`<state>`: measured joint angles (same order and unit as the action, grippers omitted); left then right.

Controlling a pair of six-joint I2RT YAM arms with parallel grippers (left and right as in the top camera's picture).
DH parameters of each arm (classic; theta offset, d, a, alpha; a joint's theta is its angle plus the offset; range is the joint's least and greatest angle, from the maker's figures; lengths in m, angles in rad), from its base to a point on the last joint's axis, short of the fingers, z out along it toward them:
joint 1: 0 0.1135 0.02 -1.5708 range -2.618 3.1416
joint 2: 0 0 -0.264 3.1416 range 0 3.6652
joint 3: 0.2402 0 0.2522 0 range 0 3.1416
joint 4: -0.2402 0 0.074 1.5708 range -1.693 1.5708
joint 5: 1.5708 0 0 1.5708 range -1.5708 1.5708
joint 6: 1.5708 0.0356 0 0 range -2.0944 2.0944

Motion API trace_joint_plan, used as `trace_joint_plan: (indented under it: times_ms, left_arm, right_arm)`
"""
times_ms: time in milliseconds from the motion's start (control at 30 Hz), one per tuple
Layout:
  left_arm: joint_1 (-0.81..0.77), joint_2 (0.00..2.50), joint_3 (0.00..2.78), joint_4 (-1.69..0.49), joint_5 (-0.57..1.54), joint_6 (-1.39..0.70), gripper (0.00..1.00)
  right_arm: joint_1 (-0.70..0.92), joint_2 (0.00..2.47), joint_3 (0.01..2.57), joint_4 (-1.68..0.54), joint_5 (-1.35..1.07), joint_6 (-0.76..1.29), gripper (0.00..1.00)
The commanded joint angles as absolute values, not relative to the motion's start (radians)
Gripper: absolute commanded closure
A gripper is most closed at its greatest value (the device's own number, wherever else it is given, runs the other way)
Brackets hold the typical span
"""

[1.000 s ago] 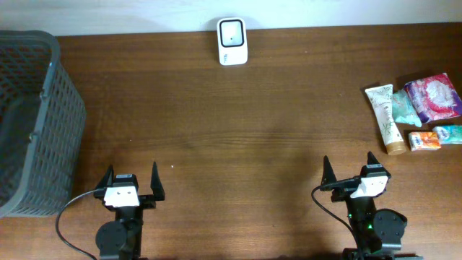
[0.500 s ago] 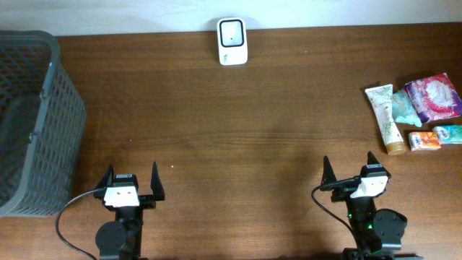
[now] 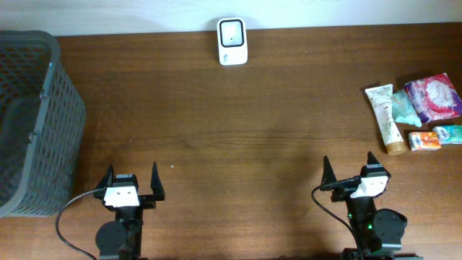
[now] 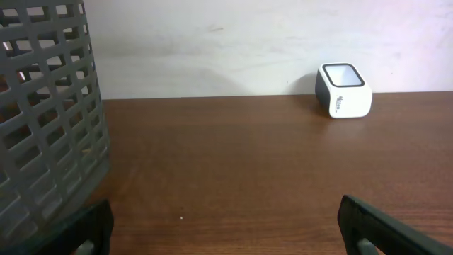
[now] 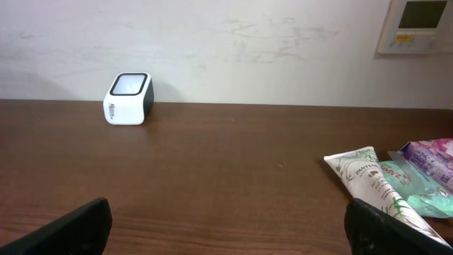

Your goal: Scan the item barcode

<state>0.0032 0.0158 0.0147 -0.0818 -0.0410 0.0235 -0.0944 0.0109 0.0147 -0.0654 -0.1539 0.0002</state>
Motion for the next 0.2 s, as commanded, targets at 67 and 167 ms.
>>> trace_joint_plan:
  times_ms: [67,167]
  left_arm:
    - [0.01,0.005,0.009,-0.083,-0.03,0.043,0.01]
    - [0.01,0.005,0.009,-0.083,-0.03,0.043,0.01]
  right_arm:
    - [-0.085,0.004,0.006,-0.067,-0.146,0.005,0.01]
    - [-0.085,0.004,0.006,-0.067,-0.146,0.005,0.01]
